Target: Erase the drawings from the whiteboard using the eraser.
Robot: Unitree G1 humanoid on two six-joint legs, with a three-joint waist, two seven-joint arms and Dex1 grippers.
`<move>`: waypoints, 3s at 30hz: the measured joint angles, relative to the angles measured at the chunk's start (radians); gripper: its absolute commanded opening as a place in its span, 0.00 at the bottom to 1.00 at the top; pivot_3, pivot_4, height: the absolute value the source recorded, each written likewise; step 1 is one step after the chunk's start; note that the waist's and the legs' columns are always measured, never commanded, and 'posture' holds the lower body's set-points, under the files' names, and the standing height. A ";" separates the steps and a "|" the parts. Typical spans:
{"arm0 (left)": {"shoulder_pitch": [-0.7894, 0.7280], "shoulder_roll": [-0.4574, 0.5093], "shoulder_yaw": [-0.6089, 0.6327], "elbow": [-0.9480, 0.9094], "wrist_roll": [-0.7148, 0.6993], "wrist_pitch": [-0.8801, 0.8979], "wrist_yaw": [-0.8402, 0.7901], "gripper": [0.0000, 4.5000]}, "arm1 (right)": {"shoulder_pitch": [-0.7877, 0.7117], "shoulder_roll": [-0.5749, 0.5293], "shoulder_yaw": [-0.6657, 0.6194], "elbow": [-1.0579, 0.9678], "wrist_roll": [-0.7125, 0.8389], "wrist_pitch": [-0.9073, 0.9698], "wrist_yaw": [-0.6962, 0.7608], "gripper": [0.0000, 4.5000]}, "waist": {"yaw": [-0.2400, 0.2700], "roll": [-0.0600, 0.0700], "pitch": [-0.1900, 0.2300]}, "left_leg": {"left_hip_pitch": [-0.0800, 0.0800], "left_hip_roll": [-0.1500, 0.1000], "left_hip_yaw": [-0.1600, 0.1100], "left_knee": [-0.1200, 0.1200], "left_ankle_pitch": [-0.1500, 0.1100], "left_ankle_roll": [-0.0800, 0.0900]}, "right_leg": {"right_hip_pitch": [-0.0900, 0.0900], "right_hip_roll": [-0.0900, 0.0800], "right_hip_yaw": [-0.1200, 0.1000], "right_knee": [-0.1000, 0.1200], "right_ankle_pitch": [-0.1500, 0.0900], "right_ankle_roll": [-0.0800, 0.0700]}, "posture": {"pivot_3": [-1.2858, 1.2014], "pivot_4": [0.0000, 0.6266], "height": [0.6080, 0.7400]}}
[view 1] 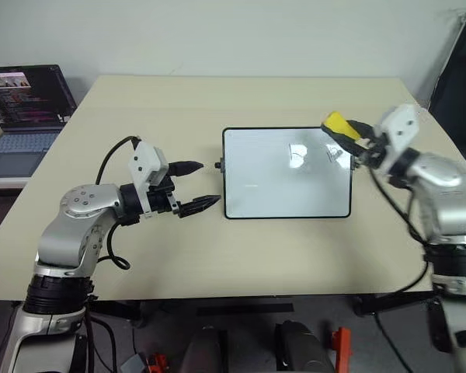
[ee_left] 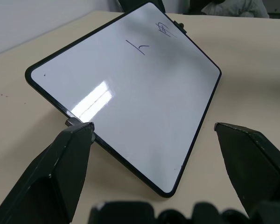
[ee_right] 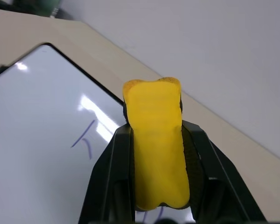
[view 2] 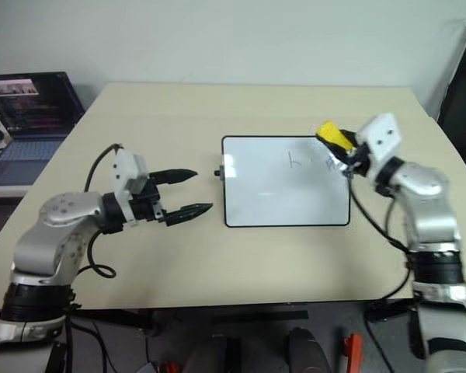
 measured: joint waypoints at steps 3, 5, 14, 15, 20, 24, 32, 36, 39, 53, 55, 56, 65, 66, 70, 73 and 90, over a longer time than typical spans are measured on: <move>-0.002 0.000 -0.002 0.000 0.001 0.000 0.000 1.00 | -0.023 0.056 0.034 0.090 -0.049 -0.043 -0.067 0.22 | 0.010 0.000 0.000 | -0.001 0.000 0.000 0.000 0.000 0.000 | -0.001 0.000 0.000 -0.001 0.000 0.000 | 0.52 0.24 1.00; -0.002 0.000 -0.002 0.000 0.001 0.000 0.000 1.00 | -0.037 0.076 0.053 0.130 -0.072 -0.062 -0.087 0.22 | 0.012 0.000 0.000 | -0.001 0.000 0.000 -0.001 0.000 0.000 | -0.001 0.000 0.000 -0.001 0.000 0.000 | 0.52 0.24 1.00; 0.005 -0.001 -0.003 -0.013 0.000 0.000 0.000 1.00 | -0.101 0.123 0.138 0.286 -0.148 -0.143 -0.084 0.22 | 0.002 -0.002 -0.001 | 0.006 0.000 0.001 0.000 0.000 0.000 | 0.004 0.000 0.001 0.003 0.000 -0.001 | 0.52 0.24 1.00; 0.005 -0.001 -0.003 -0.015 0.000 0.000 0.000 1.00 | -0.092 0.127 0.156 0.284 -0.150 -0.145 -0.068 0.22 | -0.001 -0.003 -0.002 | 0.007 0.000 0.001 0.000 0.000 0.000 | 0.004 0.000 0.001 0.005 0.000 -0.001 | 0.52 0.24 1.00; 0.006 -0.001 -0.004 -0.019 0.000 0.001 0.001 1.00 | 0.036 0.141 0.244 0.209 -0.154 -0.163 0.039 0.22 | -0.015 -0.008 -0.006 | 0.018 0.001 0.000 0.000 0.000 0.000 | 0.012 0.002 0.002 0.011 -0.003 -0.004 | 0.52 0.24 1.00; 0.007 -0.001 -0.004 -0.024 0.000 0.001 0.000 1.00 | 0.062 0.156 0.251 0.214 -0.155 -0.164 0.016 0.22 | -0.015 -0.008 -0.006 | 0.030 0.001 0.000 0.000 0.003 0.003 | 0.022 0.003 0.002 0.010 -0.009 -0.006 | 0.52 0.24 1.00; 0.006 -0.007 -0.009 -0.023 0.001 0.001 0.000 1.00 | -0.085 0.161 0.161 0.362 -0.199 -0.185 -0.242 0.22 | -0.013 -0.008 -0.006 | 0.028 0.001 0.000 0.000 0.007 0.003 | 0.021 0.003 0.003 0.010 -0.004 -0.006 | 0.52 0.24 1.00; 0.005 -0.008 -0.010 -0.023 0.002 0.000 0.000 1.00 | -0.099 0.160 0.150 0.373 -0.213 -0.184 -0.287 0.22 | -0.012 -0.008 -0.006 | 0.025 0.001 0.000 -0.001 0.007 0.003 | 0.019 0.002 0.002 0.009 -0.002 -0.005 | 0.52 0.24 1.00; 0.004 -0.009 -0.013 -0.022 0.002 0.000 0.000 1.00 | -0.074 0.160 0.150 0.336 -0.211 -0.181 -0.272 0.22 | -0.013 -0.008 -0.006 | 0.025 0.001 0.000 -0.002 0.006 0.002 | 0.019 0.002 0.002 0.008 -0.002 -0.005 | 0.52 0.24 1.00; -0.006 -0.025 -0.017 -0.018 0.007 -0.001 0.001 1.00 | 0.055 0.145 0.255 0.113 -0.177 -0.020 -0.017 0.22 | -0.022 -0.008 -0.006 | 0.025 0.002 0.000 -0.002 0.006 0.002 | 0.018 0.004 0.003 0.008 -0.006 -0.007 | 0.52 0.24 1.00; -0.005 -0.029 -0.017 -0.019 0.007 -0.001 0.001 1.00 | -0.004 0.161 0.239 0.170 -0.191 -0.038 -0.090 0.22 | -0.022 -0.008 -0.006 | 0.025 0.002 0.000 -0.001 0.007 0.002 | 0.018 0.004 0.003 0.008 -0.005 -0.007 | 0.52 0.24 1.00; -0.005 -0.030 -0.017 -0.019 0.007 -0.001 0.001 1.00 | -0.031 0.166 0.228 0.196 -0.200 -0.046 -0.127 0.22 | -0.020 -0.008 -0.006 | 0.025 0.002 0.000 -0.001 0.007 0.002 | 0.018 0.004 0.003 0.008 -0.005 -0.007 | 0.52 0.24 1.00; 0.001 -0.035 -0.017 -0.020 0.008 0.000 0.010 1.00 | -0.219 0.226 0.196 0.415 -0.264 -0.117 -0.322 0.22 | -0.018 -0.008 -0.005 | 0.022 0.002 0.000 -0.006 0.005 0.000 | 0.016 0.003 0.002 0.006 -0.004 -0.006 | 0.52 0.24 1.00; 0.004 -0.035 -0.017 -0.020 0.008 0.000 0.011 1.00 | -0.220 0.226 0.196 0.419 -0.265 -0.120 -0.324 0.22 | -0.017 -0.008 -0.005 | 0.022 0.002 -0.001 -0.006 0.004 0.000 | 0.016 0.003 0.001 0.006 -0.004 -0.006 | 0.52 0.24 1.00; 0.007 -0.037 -0.017 -0.020 0.008 0.000 0.020 1.00 | -0.190 0.229 0.209 0.366 -0.257 -0.118 -0.239 0.22 | -0.017 -0.008 -0.005 | 0.022 0.003 -0.001 -0.007 0.003 -0.001 | 0.016 0.003 0.001 0.005 -0.005 -0.007 | 0.52 0.24 1.00; 0.007 -0.038 -0.017 -0.020 0.008 0.000 0.021 1.00 | -0.115 0.228 0.243 0.265 -0.227 -0.109 -0.123 0.22 | -0.021 -0.008 -0.005 | 0.024 0.003 -0.001 -0.009 0.003 -0.001 | 0.016 0.004 0.001 0.005 -0.006 -0.007 | 0.52 0.24 1.00; -0.036 -0.029 -0.026 0.029 0.018 -0.026 -0.010 1.00 | -0.043 -0.059 0.008 -0.168 0.126 0.266 0.220 0.22 | 0.013 -0.003 0.001 | -0.003 0.002 -0.004 -0.005 0.002 -0.002 | -0.006 0.002 -0.005 0.006 -0.005 -0.006 | 0.52 0.24 1.00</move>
